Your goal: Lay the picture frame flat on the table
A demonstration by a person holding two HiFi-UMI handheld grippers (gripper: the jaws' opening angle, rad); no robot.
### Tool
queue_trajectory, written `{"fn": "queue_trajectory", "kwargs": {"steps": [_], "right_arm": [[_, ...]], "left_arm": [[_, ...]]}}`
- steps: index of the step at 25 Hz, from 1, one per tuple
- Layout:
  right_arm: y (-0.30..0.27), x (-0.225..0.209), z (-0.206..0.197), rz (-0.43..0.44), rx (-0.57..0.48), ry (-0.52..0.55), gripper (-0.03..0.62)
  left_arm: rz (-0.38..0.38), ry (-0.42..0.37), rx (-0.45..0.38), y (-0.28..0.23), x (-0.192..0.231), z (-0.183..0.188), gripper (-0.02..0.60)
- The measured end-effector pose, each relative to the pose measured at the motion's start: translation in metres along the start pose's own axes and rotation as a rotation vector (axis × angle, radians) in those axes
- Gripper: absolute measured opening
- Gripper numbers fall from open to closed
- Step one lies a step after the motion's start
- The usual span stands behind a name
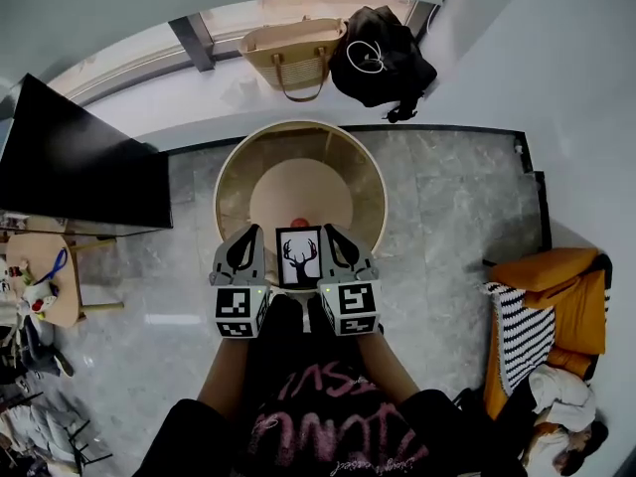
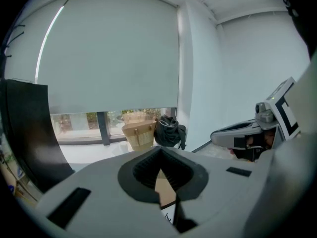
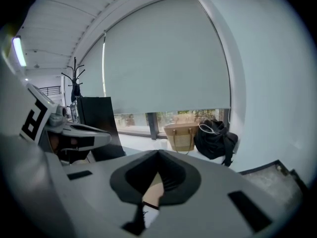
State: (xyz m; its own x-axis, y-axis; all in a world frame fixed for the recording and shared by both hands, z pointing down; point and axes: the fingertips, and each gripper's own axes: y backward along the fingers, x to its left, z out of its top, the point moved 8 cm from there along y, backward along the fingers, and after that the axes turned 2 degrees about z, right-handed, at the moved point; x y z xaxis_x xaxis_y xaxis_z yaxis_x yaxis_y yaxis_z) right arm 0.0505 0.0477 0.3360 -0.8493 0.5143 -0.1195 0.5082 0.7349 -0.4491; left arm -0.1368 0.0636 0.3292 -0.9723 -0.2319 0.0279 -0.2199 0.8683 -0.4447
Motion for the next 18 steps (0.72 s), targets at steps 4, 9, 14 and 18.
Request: {"fn": "queue_trajectory", "kwargs": {"steps": [4,9,14,18], "right_arm": [[0.008,-0.004,0.019,-0.005,-0.056,-0.015,0.02],[0.019,-0.006,0.048,-0.013,-0.121,0.027,0.02],[0.03,-0.007,0.075,-0.013,-0.205,0.071,0.02],[0.042,-0.011,0.085,-0.025,-0.233,0.091,0.02]], "left_arm": [[0.007,-0.003,-0.037,0.009,0.001,0.017,0.011],[-0.001,-0.002,-0.079,0.019,0.0,0.04,0.011],[-0.018,-0.04,-0.16,0.027,-0.005,0.07,0.011],[-0.023,-0.061,-0.181,0.034,-0.01,0.083,0.011]]}}
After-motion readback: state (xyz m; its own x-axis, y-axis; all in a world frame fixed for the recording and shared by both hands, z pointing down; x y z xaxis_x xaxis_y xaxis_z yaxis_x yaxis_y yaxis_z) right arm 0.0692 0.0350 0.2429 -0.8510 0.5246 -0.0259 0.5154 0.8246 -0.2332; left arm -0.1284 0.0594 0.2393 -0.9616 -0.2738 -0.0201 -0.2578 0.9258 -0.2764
